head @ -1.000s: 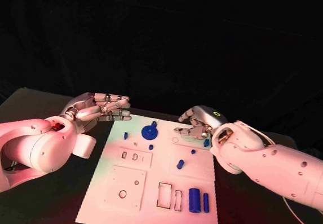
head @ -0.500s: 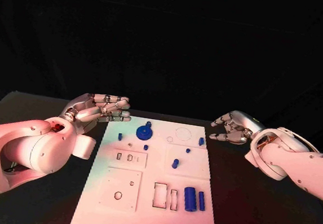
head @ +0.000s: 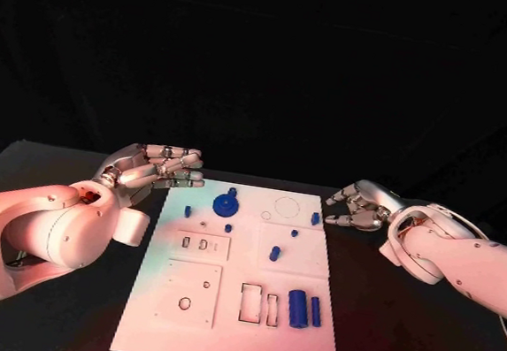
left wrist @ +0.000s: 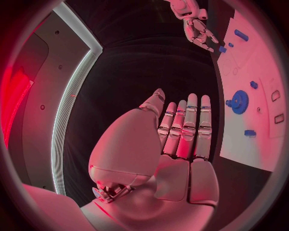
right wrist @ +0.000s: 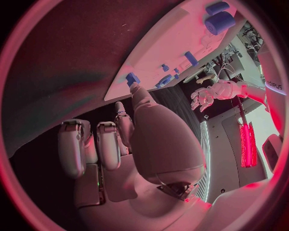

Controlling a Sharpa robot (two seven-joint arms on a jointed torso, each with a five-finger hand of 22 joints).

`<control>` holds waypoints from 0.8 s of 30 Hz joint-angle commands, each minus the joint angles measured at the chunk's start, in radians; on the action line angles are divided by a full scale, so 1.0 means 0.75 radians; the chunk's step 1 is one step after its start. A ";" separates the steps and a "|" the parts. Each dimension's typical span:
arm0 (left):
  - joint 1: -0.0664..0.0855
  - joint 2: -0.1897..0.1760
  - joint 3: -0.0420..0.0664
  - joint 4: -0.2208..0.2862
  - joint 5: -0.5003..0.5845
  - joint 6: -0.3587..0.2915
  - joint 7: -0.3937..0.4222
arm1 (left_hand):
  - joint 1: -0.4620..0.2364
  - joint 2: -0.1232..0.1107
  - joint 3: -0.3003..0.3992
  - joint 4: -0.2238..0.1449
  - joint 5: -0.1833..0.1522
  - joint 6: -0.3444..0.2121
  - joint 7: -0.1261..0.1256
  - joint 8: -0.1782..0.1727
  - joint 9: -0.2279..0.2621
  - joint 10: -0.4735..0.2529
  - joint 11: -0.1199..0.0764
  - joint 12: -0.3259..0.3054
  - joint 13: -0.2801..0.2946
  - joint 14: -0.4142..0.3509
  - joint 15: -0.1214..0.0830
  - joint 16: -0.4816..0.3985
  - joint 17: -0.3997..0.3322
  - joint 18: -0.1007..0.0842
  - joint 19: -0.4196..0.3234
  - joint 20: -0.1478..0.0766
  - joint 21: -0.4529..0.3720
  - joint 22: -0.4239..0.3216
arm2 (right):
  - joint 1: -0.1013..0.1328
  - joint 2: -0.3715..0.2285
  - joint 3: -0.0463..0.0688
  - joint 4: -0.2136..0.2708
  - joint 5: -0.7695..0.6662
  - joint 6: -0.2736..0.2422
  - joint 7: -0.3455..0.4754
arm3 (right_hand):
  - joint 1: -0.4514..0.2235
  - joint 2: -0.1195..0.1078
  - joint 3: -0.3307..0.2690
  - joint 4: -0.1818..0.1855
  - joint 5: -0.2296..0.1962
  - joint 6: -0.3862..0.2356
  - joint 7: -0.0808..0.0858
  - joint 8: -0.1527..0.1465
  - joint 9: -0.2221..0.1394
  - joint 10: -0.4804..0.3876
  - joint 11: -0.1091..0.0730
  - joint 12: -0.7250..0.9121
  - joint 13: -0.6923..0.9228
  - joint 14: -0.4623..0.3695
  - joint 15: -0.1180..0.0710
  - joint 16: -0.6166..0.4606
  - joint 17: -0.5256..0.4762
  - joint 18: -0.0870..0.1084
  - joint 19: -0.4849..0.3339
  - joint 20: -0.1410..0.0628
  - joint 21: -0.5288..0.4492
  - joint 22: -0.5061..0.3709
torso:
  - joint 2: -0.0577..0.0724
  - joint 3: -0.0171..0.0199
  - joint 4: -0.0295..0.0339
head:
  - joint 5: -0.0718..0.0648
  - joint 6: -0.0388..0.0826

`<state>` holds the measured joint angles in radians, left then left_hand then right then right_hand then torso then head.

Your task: Assemble the parts on the task board

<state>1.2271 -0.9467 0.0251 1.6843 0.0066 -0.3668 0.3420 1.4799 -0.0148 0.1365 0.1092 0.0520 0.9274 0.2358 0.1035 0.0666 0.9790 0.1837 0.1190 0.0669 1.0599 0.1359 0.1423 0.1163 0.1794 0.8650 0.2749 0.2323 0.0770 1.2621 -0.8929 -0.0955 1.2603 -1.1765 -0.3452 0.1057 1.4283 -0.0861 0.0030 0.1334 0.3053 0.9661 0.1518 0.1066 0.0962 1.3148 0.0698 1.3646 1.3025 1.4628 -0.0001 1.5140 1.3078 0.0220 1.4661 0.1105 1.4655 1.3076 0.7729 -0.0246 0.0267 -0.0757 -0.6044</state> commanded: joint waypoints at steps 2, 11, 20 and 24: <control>0.001 0.004 0.001 0.002 0.001 0.027 0.007 | -0.005 -0.009 0.008 0.000 0.000 -0.002 0.011 -0.008 0.000 -0.002 0.007 -0.008 0.001 0.007 0.006 -0.002 0.001 0.007 0.009 -0.001 -0.002 -0.002 | -0.010 0.019 0.000 -0.009 0.014 0.041 -0.007 | 0.011 0.000 0.001 -0.008 0.015 -0.001 0.000 -0.006 -0.002 0.004 0.001 0.002 0.005 0.106 -0.002 -0.001 0.202 0.015 0.024 -0.005 -0.003 0.231 | -0.002 -0.0011 0.0016 | -0.002 -0.006; 0.001 0.003 0.001 0.000 0.001 0.026 0.006 | -0.005 -0.009 0.008 0.000 0.000 -0.002 0.011 -0.008 0.000 -0.002 0.007 -0.008 0.001 0.007 0.006 -0.002 0.001 0.007 0.009 -0.001 -0.002 -0.002 | -0.024 0.042 0.000 -0.016 0.015 0.058 -0.010 | 0.021 0.009 0.014 -0.016 0.032 0.018 -0.006 0.003 0.001 0.012 -0.004 0.006 0.011 0.108 -0.006 0.001 0.206 0.014 0.027 -0.007 0.000 0.234 | -0.003 -0.0017 -0.0001 | -0.003 -0.011; 0.001 0.003 0.001 -0.001 0.001 0.024 0.003 | -0.005 -0.009 0.008 0.000 0.000 -0.002 0.011 -0.008 0.000 -0.002 0.007 -0.008 0.001 0.007 0.006 -0.002 0.001 0.007 0.009 -0.001 -0.002 -0.002 | -0.030 0.059 0.000 -0.028 0.015 0.068 -0.011 | 0.016 0.015 0.020 -0.015 0.018 0.028 -0.009 0.007 0.002 0.015 -0.007 0.008 0.013 0.108 -0.008 0.002 0.209 0.013 0.030 -0.009 0.001 0.237 | -0.003 -0.0010 0.0009 | -0.002 -0.010; 0.001 0.003 0.001 -0.002 0.001 0.023 0.003 | -0.005 -0.009 0.008 0.000 0.000 -0.002 0.011 -0.008 0.000 -0.002 0.007 -0.008 0.001 0.007 0.006 -0.002 0.001 0.007 0.009 -0.001 -0.002 -0.002 | -0.031 0.066 0.000 -0.035 0.016 0.067 -0.011 | 0.016 0.023 0.026 -0.014 0.019 0.033 -0.009 0.010 0.003 0.020 -0.008 0.011 0.017 0.109 -0.009 0.003 0.212 0.012 0.033 -0.010 0.004 0.240 | -0.003 -0.0019 0.0023 | -0.004 -0.013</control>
<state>1.2271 -0.9462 0.0250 1.6815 0.0066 -0.3655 0.3406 1.4799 -0.0148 0.1365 0.1092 0.0520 0.9274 0.2358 0.1035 0.0666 0.9790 0.1837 0.1190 0.0669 1.0599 0.1360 0.1423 0.1160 0.1795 0.8650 0.2749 0.2323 0.0771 1.2401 -0.8455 -0.0955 1.2363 -1.1644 -0.3124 0.0997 1.4361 -0.0782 0.0141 0.1223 0.3233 0.9810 0.1444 0.1082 0.0969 1.3222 0.0624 1.3696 1.3085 1.4628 -0.0001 1.5140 1.3076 0.0220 1.4661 0.1105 1.4655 1.3073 0.7709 -0.0260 0.0272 -0.0773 -0.6123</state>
